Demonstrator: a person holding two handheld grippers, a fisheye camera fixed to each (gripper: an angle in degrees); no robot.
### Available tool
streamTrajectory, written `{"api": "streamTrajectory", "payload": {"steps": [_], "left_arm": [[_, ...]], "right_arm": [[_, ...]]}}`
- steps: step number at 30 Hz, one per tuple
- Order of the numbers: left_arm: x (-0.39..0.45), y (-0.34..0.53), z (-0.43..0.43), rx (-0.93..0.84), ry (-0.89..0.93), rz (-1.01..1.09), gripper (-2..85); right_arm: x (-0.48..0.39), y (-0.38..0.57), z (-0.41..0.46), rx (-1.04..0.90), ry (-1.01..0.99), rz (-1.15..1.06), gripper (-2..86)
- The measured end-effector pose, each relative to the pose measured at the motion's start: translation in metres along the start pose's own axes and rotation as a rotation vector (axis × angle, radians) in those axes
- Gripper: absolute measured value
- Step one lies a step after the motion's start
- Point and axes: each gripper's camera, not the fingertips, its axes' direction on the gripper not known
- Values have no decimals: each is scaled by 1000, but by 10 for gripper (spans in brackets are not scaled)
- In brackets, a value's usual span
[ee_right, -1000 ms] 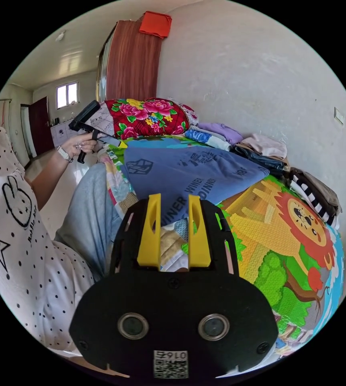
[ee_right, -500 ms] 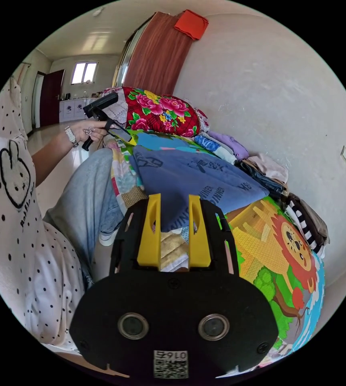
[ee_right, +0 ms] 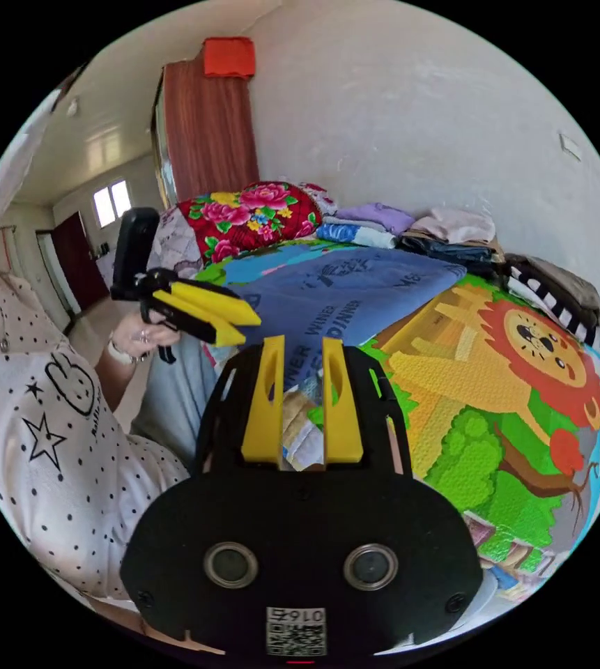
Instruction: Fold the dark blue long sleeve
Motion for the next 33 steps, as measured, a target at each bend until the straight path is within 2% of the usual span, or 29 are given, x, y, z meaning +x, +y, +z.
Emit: {"api": "streamTrajectory", "payload": {"steps": [4, 8, 10, 13, 18, 21, 26, 30, 33], "left_arm": [[49, -16, 61, -221, -211, 77, 115], [81, -8, 77, -238, -354, 142, 106], [97, -4, 85, -258, -446, 193, 72], [96, -6, 75, -236, -359, 116, 11], [57, -7, 40, -120, -94, -70, -5], [36, -6, 27, -73, 45, -152, -7], [42, -6, 22, -58, 55, -148, -8], [49, -1, 23, -63, 30, -151, -8], [46, 4, 22, -65, 79, -171, -8]], "right_arm": [[8, 19, -15, 47, 23, 98, 75], [2, 40, -15, 42, 27, 114, 75], [-7, 50, -10, 15, 30, 86, 79], [-35, 57, -3, -13, 96, -60, 98], [-106, 77, 21, 19, 382, -409, 174], [-142, 83, 42, 45, 431, -576, 179], [-179, 74, 84, -9, 481, -776, 179], [-206, 86, 111, -83, 583, -1021, 177], [-213, 92, 105, -80, 559, -1074, 175]]}}
